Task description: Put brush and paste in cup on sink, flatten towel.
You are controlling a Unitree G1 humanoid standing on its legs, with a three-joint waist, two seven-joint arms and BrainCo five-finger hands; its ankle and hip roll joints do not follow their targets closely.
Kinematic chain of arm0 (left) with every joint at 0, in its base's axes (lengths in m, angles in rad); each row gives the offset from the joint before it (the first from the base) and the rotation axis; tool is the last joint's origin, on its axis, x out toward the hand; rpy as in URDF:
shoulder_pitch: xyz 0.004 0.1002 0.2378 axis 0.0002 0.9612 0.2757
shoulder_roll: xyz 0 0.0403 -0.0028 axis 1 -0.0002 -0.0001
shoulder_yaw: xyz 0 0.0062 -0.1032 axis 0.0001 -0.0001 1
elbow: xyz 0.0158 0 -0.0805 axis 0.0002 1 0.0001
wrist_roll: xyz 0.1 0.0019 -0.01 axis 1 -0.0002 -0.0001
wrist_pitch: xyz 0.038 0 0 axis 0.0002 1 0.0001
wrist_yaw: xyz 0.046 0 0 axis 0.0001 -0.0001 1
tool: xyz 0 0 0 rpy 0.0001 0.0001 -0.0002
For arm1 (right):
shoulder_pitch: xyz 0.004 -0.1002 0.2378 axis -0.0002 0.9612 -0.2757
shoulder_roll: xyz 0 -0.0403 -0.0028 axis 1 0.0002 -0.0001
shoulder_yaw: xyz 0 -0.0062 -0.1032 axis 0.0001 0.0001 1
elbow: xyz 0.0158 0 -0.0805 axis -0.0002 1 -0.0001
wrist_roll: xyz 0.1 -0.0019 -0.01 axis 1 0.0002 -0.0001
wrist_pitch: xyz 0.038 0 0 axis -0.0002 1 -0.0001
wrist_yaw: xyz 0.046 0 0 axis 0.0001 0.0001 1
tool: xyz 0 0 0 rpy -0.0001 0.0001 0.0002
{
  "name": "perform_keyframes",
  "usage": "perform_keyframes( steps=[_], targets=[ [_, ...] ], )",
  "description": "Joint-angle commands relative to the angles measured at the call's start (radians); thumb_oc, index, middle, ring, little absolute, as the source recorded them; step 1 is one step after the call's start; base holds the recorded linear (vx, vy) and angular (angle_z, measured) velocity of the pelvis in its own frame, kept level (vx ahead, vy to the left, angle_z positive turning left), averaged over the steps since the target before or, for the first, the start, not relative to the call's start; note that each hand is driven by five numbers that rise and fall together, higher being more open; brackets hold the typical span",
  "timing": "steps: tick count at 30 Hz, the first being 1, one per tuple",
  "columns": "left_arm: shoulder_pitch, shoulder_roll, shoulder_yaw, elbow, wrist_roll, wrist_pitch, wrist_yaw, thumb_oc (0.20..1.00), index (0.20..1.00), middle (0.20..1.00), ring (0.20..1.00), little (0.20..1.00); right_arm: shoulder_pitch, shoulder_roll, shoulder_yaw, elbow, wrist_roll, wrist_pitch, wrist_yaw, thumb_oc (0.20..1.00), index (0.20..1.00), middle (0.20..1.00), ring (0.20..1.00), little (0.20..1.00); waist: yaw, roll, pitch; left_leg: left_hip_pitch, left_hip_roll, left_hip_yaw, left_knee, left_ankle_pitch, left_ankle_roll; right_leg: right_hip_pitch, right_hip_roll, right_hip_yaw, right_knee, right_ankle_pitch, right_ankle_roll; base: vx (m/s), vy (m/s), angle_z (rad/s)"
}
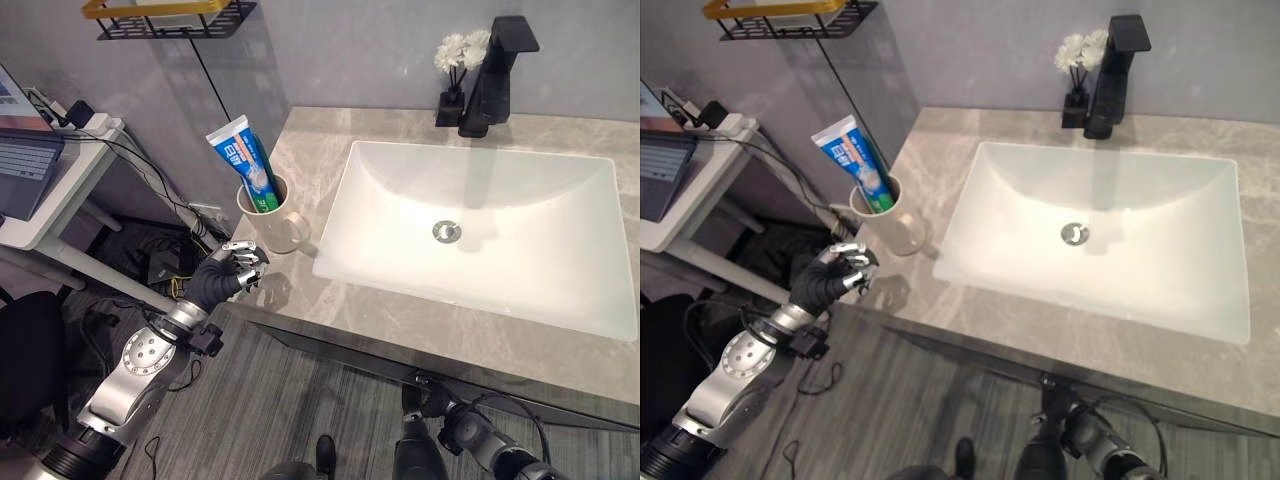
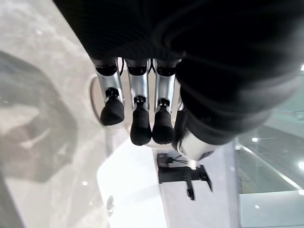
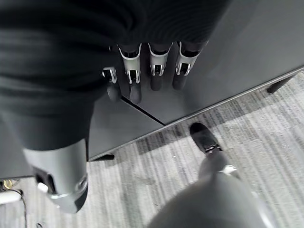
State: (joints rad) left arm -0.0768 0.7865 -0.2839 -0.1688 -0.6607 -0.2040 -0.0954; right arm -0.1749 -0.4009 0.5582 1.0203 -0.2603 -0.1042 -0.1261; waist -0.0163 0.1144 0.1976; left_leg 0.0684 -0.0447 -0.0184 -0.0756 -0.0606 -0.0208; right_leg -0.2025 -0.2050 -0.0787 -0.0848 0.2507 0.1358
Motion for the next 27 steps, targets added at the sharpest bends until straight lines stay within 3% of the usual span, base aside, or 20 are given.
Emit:
perform_keyframes(
  steps=[1, 8, 18, 27],
  targets=[
    [-0.008, 0.053, 0.043, -0.035, 0.011, -0.028, 0.015, 0.200, 0.200, 0.200, 0.200, 0.200, -0.036, 0.022, 0.028, 0.020, -0.065, -0.004, -0.008, 1.000, 1.000, 1.000, 1.000, 1.000, -0.005, -0.080, -0.011, 0.010, -0.035, 0.032, 0.061, -0.073, 0.028, -0.036, -0.074, 0.037, 0.049, 0.088, 0.084, 0.01, -0.025, 0.09],
    [-0.018, 0.038, 0.036, -0.006, 0.032, -0.018, 0.039, 0.200, 0.200, 0.200, 0.200, 0.200, -0.028, 0.005, 0.075, 0.007, -0.139, -0.001, 0.000, 1.000, 1.000, 1.000, 1.000, 1.000, -0.007, -0.072, -0.011, 0.016, -0.019, 0.037, 0.030, -0.059, 0.018, -0.040, -0.058, 0.036, 0.025, 0.081, 0.081, 0.00, -0.012, 0.01],
    [-0.031, -0.012, 0.072, 0.050, 0.082, -0.014, 0.076, 0.200, 0.200, 0.200, 0.200, 0.200, -0.009, 0.006, 0.013, 0.015, -0.040, 0.000, -0.011, 1.000, 1.000, 1.000, 1.000, 1.000, -0.015, -0.057, -0.001, -0.019, -0.014, 0.053, 0.029, -0.050, 0.009, -0.075, -0.045, 0.061, 0.005, 0.079, 0.076, 0.00, -0.004, -0.01],
    [-0.046, -0.029, 0.084, 0.067, 0.094, -0.017, 0.094, 0.200, 0.200, 0.200, 0.200, 0.200, 0.001, 0.006, -0.010, -0.002, 0.003, -0.003, -0.016, 1.000, 1.000, 1.000, 1.000, 1.000, -0.026, -0.064, 0.006, -0.029, -0.001, 0.062, 0.022, -0.045, 0.001, -0.090, -0.028, 0.073, 0.004, 0.064, 0.068, 0.00, -0.005, -0.01]
  ],
)
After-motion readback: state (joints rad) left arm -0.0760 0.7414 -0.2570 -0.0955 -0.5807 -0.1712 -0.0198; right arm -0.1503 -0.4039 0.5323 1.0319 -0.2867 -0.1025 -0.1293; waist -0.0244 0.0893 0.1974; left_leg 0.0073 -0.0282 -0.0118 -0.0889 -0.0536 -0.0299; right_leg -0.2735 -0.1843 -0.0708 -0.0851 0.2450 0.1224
